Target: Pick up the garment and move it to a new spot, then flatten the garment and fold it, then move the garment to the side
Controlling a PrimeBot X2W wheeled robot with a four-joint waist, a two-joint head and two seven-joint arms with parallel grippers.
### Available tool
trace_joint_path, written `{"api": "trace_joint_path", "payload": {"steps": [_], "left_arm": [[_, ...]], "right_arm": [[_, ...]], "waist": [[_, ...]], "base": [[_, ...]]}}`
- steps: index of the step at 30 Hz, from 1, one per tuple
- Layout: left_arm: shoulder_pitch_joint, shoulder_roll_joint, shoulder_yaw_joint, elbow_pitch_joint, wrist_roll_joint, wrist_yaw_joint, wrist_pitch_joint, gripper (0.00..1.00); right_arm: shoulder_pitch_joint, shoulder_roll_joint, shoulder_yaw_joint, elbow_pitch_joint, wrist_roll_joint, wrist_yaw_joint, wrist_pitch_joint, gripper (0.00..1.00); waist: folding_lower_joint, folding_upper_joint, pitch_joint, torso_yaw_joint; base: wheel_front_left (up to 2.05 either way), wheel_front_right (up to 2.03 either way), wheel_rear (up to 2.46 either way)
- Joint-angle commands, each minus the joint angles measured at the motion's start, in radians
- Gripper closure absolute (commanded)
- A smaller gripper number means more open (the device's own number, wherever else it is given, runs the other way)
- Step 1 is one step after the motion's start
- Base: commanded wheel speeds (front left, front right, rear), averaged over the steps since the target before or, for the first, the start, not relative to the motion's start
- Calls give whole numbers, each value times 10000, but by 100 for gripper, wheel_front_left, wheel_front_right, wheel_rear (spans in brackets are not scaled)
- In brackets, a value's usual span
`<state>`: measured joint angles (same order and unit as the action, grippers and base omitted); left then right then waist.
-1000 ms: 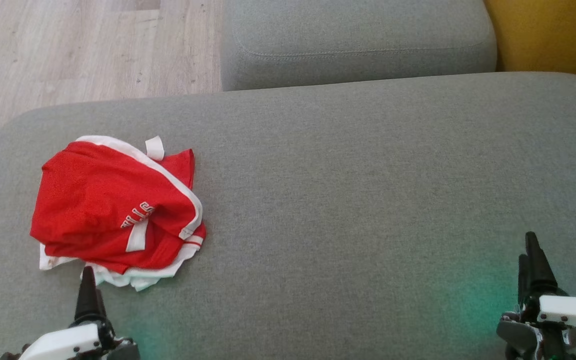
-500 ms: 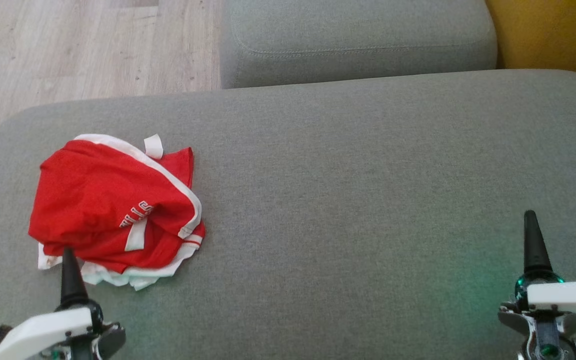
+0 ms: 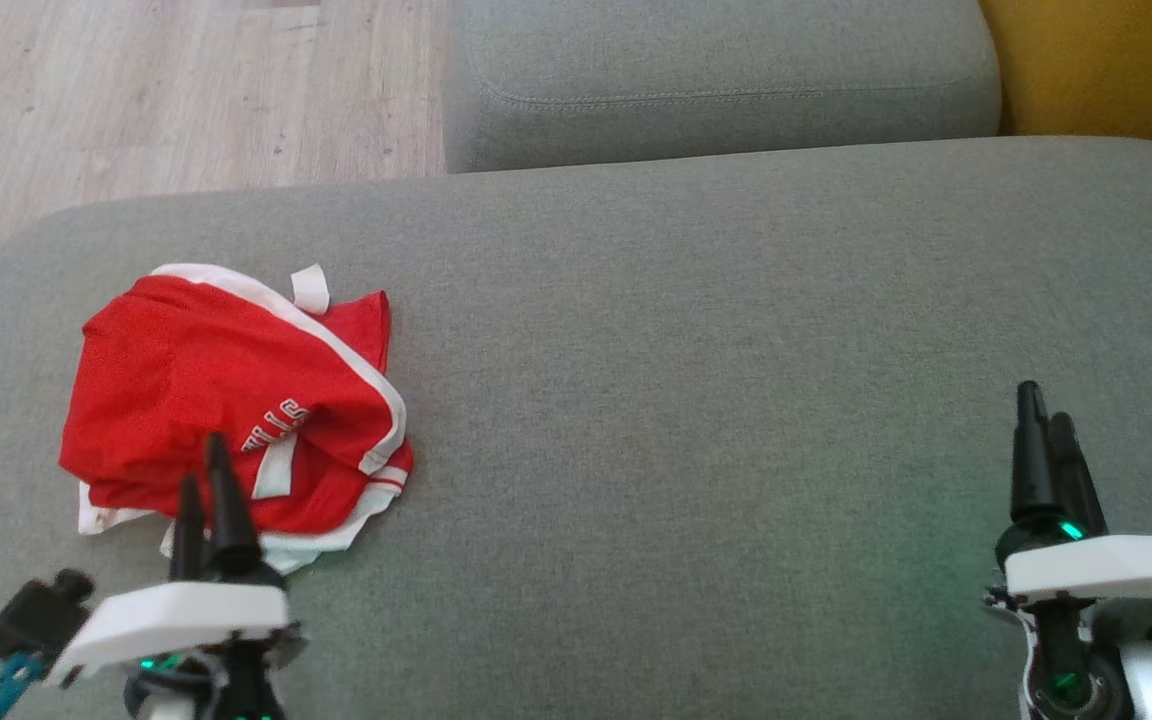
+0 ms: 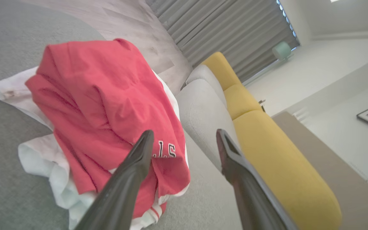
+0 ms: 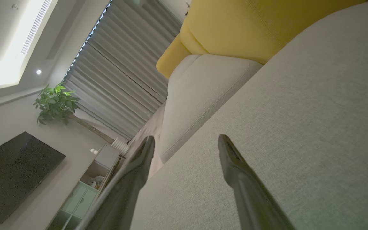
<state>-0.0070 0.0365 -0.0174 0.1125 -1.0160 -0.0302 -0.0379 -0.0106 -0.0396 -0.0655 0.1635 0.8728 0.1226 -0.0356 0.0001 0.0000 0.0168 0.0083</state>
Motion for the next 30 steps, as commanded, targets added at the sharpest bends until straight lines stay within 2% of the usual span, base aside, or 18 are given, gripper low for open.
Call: {"api": "trace_joint_path", "payload": {"steps": [1, 10, 17, 30], "left_arm": [[-525, 82, -102, -474, 625, 94, -139, 0], [-665, 242, -893, -344, 2327, 162, -377, 0], [-859, 599, -1682, -286, 3688, 591, -584, 0], [-1261, 1161, -3006, -228, 5422, 1540, -969, 0]], "right_arm": [[-431, -61, 208, -481, -554, 35, -172, 0], [-437, -66, 509, -822, -2121, 40, -408, 0], [-396, -71, 803, -912, -3446, 45, -615, 0], [-411, -79, 1241, -1099, -5460, 53, -998, 0]], "waist": [[-1, 0, 2, 9], [-1, 0, 32, 5], [-1, 0, 62, 6], [-1, 0, 85, -50]], "base": [[0, 0, 0], [0, 0, 0], [0, 0, 0], [0, 0, 0]]}}
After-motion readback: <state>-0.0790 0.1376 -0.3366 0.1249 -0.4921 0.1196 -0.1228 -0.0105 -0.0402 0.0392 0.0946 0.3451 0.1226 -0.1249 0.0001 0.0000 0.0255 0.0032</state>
